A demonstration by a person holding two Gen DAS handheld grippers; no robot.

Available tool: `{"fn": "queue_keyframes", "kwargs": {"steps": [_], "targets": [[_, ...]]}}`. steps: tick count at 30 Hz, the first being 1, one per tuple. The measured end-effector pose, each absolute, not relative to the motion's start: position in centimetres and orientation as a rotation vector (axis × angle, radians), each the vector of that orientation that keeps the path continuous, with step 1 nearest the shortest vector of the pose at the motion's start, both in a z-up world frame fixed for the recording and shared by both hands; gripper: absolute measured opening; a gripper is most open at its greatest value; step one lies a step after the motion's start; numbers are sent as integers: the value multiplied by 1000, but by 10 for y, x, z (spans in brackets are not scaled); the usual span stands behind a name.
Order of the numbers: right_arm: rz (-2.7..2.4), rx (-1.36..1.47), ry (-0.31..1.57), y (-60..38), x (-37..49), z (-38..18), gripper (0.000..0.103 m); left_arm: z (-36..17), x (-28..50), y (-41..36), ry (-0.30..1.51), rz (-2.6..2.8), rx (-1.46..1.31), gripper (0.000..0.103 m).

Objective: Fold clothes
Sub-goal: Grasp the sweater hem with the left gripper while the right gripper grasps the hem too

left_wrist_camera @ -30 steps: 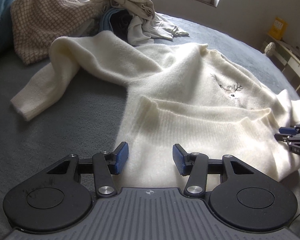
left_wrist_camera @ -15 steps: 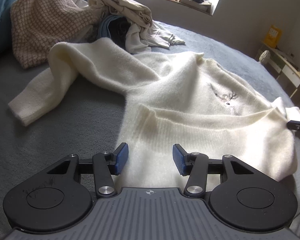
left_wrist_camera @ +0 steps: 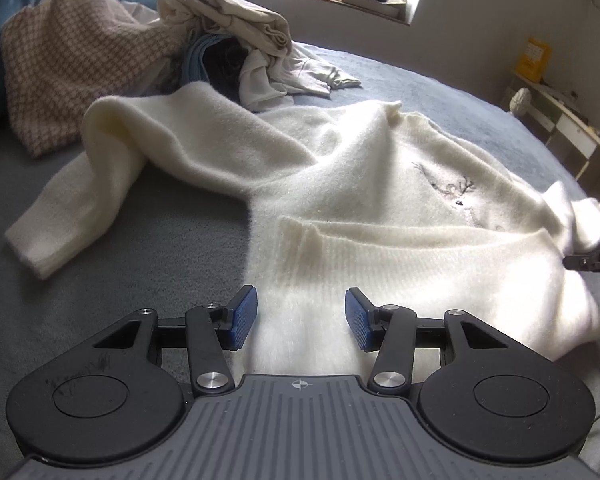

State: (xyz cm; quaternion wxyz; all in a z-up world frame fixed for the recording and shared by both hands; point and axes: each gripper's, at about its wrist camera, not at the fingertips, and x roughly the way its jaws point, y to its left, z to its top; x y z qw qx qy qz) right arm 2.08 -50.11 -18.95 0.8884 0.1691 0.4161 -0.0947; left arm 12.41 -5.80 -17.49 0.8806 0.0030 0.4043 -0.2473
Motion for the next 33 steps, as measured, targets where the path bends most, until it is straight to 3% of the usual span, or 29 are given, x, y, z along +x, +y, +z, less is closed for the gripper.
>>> {"fn": "queue_keyframes", "kwargs": {"steps": [3, 6, 9, 11, 15, 19, 24, 28, 33], "targets": [[-178, 346, 846, -499, 21, -185, 6, -177, 131, -69, 821, -529, 73, 47], [-164, 322, 823, -496, 21, -178, 5, -181, 138, -83, 810, -558, 151, 38], [-156, 316, 824, -496, 23, -177, 5, -190, 140, -99, 805, -590, 262, 26], [-153, 315, 828, -497, 24, -179, 5, -191, 138, -103, 786, -595, 293, 10], [-151, 331, 804, -499, 21, -175, 5, -178, 138, -95, 747, -594, 242, 7], [-141, 363, 760, -501, 15, -165, 5, -151, 156, -65, 742, -630, -59, 6], [-160, 469, 743, -519, 20, -173, 5, -155, 188, -47, 775, -583, -288, 6], [-171, 550, 721, -530, 22, -178, 4, -164, 193, -62, 793, -576, -199, 6], [-162, 524, 830, -529, 38, -206, 4, -196, 195, -69, 880, -524, -156, 6]]}}
